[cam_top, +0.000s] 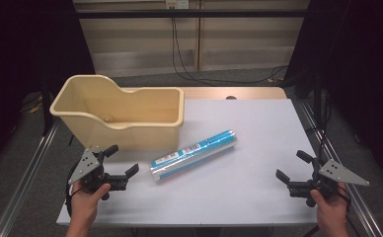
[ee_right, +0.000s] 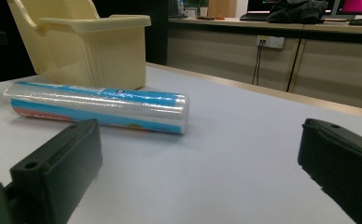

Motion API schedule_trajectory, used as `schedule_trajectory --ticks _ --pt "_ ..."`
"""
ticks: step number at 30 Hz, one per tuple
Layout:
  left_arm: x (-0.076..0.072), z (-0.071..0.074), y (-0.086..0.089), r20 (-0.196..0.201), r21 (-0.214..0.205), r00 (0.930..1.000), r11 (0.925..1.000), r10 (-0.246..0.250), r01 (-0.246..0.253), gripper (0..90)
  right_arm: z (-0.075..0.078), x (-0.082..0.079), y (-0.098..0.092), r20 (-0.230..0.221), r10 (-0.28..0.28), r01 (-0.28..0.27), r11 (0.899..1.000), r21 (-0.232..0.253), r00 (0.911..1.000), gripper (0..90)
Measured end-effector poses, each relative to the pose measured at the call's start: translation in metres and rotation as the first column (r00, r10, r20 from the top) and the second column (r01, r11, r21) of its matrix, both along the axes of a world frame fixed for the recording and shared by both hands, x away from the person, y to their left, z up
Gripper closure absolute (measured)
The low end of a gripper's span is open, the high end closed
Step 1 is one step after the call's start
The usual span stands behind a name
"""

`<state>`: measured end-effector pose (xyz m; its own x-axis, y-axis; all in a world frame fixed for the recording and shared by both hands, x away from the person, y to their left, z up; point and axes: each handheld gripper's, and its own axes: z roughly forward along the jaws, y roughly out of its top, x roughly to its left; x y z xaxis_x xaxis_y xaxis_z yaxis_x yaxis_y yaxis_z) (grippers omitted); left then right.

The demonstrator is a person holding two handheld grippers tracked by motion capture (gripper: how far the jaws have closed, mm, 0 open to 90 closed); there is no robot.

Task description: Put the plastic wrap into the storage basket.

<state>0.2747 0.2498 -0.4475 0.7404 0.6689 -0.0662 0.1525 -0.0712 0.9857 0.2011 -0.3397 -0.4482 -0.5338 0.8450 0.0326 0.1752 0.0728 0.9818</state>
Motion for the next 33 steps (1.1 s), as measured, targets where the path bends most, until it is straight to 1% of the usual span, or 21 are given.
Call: schedule_trajectory --ticks 4,10,11,13,15,17,19,21,22,23,25,26,27,30,32,33 --pt "0.000 0.001 -0.003 0.001 0.014 0.9999 0.9998 -0.011 0.011 0.0 -0.001 0.000 0.000 -0.003 0.009 -0.009 1.000 0.004 1.0000 0.0" --pt "0.002 0.002 -0.009 -0.003 0.017 0.9996 0.9995 -0.028 0.028 0.0 -0.001 0.000 0.000 -0.002 0.014 -0.014 1.000 0.004 0.9999 0.0" --pt "0.003 0.004 -0.011 -0.001 0.016 0.9995 0.9994 -0.030 0.030 0.0 -0.001 0.000 0.000 -0.002 0.014 -0.014 1.000 0.003 0.9999 0.0" --pt "0.004 0.007 -0.017 -0.001 -0.002 0.9992 0.9992 -0.040 0.040 0.0 -0.001 0.000 0.000 -0.001 0.018 -0.018 1.000 0.004 0.9998 0.0" --pt "0.005 0.010 -0.023 0.004 -0.001 0.9983 0.9983 -0.058 0.058 0.1 -0.001 0.000 0.000 -0.004 0.020 -0.020 1.000 0.005 0.9998 0.0" --pt "0.008 0.011 -0.030 0.001 0.012 0.9975 0.9974 -0.071 0.071 0.0 -0.001 0.000 0.000 -0.006 0.022 -0.022 1.000 0.004 0.9997 0.0" --pt "0.009 0.011 -0.036 -0.007 0.015 0.9967 0.9966 -0.081 0.081 0.0 -0.001 0.000 0.000 -0.006 0.022 -0.022 1.000 0.004 0.9997 0.0" --pt "0.011 0.011 -0.042 -0.018 0.031 0.9952 0.9948 -0.096 0.097 0.0 -0.001 0.000 0.001 -0.002 0.024 -0.024 1.000 0.003 0.9997 0.0" --pt "0.012 0.011 -0.044 -0.032 0.047 0.9938 0.9930 -0.107 0.108 0.1 -0.001 0.001 0.002 -0.004 0.027 -0.027 1.000 0.003 0.9996 0.0" --pt "0.013 0.011 -0.047 -0.045 0.051 0.9927 0.9921 -0.112 0.115 0.1 -0.001 0.001 0.002 -0.005 0.030 -0.030 1.000 0.002 0.9995 0.0" --pt "0.014 0.011 -0.052 -0.058 0.072 0.9897 0.9882 -0.131 0.135 0.1 -0.002 0.001 0.002 -0.008 0.033 -0.033 0.999 0.002 0.9994 0.0" --pt "0.015 0.011 -0.055 -0.070 0.084 0.9888 0.9868 -0.132 0.138 0.0 -0.002 0.001 0.003 -0.008 0.034 -0.034 0.999 0.000 0.9994 0.0" --pt "0.016 0.011 -0.058 -0.070 0.097 0.9887 0.9856 -0.132 0.139 0.0 -0.001 0.001 0.003 -0.007 0.037 -0.037 0.999 -0.001 0.9993 0.0" --pt "0.019 0.011 -0.066 -0.088 0.114 0.9856 0.9815 -0.145 0.154 0.0 -0.001 0.000 0.004 -0.006 0.039 -0.039 0.999 -0.004 0.9992 0.0" --pt "0.021 0.012 -0.073 -0.110 0.135 0.9805 0.9749 -0.163 0.177 0.0 -0.001 0.000 0.004 -0.007 0.040 -0.040 0.999 -0.003 0.9992 0.0" --pt "0.022 0.012 -0.076 -0.110 0.146 0.9797 0.9722 -0.168 0.183 0.0 -0.001 0.000 0.005 -0.008 0.043 -0.043 0.999 -0.005 0.9990 0.0"
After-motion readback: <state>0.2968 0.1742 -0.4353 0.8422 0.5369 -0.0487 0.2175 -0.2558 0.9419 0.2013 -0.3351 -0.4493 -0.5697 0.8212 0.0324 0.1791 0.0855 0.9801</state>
